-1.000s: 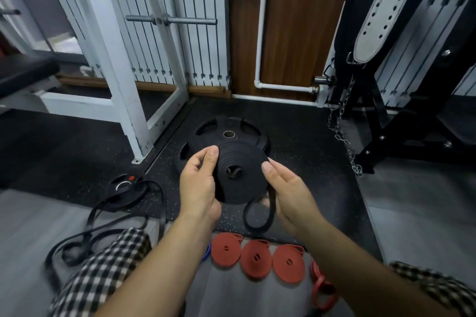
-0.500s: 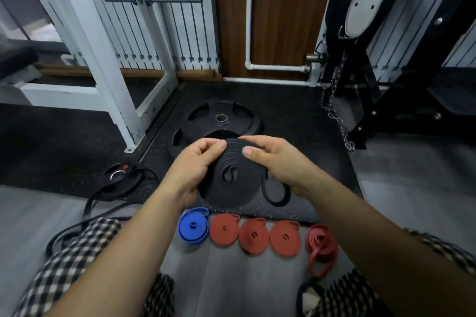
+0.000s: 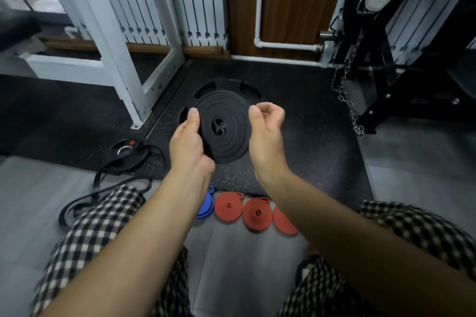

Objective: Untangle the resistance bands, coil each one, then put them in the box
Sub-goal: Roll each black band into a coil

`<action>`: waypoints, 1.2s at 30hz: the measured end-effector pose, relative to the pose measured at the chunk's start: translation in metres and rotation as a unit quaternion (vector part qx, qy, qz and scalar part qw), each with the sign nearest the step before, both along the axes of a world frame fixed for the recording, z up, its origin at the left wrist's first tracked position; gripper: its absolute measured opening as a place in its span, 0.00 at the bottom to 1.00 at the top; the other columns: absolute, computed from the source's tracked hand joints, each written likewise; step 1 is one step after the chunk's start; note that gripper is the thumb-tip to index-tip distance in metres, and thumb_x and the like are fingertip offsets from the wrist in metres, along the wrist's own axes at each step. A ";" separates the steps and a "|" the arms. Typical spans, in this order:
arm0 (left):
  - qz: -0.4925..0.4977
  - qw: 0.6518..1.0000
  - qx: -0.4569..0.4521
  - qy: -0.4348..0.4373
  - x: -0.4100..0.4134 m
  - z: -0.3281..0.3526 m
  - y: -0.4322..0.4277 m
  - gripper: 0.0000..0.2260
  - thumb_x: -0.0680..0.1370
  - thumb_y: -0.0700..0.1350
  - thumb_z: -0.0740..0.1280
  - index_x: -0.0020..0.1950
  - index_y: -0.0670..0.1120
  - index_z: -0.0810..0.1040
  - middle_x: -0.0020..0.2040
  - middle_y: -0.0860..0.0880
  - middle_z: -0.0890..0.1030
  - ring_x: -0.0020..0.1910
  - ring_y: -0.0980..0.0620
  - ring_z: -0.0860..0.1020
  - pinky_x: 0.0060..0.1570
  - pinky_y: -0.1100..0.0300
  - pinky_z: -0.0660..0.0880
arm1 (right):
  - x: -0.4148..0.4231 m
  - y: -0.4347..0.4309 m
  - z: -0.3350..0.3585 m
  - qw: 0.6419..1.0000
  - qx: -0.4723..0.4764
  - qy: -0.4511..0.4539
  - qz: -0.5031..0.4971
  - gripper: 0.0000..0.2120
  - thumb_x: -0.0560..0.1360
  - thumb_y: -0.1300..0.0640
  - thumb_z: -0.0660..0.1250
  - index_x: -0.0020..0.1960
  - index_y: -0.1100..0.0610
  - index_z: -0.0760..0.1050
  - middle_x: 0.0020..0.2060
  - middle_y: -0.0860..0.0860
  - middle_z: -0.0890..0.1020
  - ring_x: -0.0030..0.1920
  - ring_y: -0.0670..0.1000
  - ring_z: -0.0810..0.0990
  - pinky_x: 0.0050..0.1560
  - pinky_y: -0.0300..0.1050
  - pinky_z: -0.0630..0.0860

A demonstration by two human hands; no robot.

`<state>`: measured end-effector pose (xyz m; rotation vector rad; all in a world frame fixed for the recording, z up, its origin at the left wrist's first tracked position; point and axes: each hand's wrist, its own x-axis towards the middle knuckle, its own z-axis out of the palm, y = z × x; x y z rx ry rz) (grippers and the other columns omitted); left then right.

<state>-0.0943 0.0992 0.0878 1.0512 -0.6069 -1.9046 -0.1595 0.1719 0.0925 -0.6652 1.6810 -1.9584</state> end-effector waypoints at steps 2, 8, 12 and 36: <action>0.000 1.000 0.009 0.001 0.000 0.003 -0.004 0.09 0.77 0.50 0.66 0.51 0.45 0.78 0.48 0.44 0.82 0.45 0.46 0.81 0.48 0.45 0.78 | 0.002 -0.004 0.003 0.999 -0.006 0.042 -0.006 0.03 0.80 0.60 0.55 0.52 0.55 0.61 0.45 0.45 0.68 0.44 0.42 0.69 0.44 0.28 0.66; 0.020 0.999 0.049 0.006 0.010 0.000 -0.020 0.13 0.78 0.51 0.64 0.57 0.44 0.77 0.51 0.43 0.81 0.47 0.45 0.80 0.45 0.46 0.78 | 0.018 -0.014 -0.012 0.996 0.039 0.057 0.053 0.17 0.77 0.57 0.61 0.65 0.50 0.64 0.61 0.50 0.66 0.53 0.40 0.69 0.56 0.34 0.65; 0.017 0.997 0.077 -0.008 0.021 -0.012 -0.024 0.17 0.78 0.53 0.63 0.61 0.44 0.75 0.54 0.44 0.80 0.51 0.45 0.79 0.38 0.49 0.77 | 0.027 -0.017 -0.028 0.993 0.059 0.024 0.103 0.26 0.76 0.59 0.63 0.71 0.48 0.59 0.67 0.51 0.68 0.65 0.49 0.69 0.67 0.48 0.68; -0.470 0.811 0.039 -0.346 0.089 -0.141 0.026 0.09 0.77 0.52 0.65 0.47 0.46 0.73 0.34 0.47 0.76 0.27 0.55 0.74 0.27 0.66 0.70 | 0.013 0.020 -0.133 0.845 0.476 0.003 0.244 0.18 0.78 0.58 0.61 0.67 0.58 0.63 0.62 0.56 0.72 0.59 0.55 0.73 0.61 0.52 0.73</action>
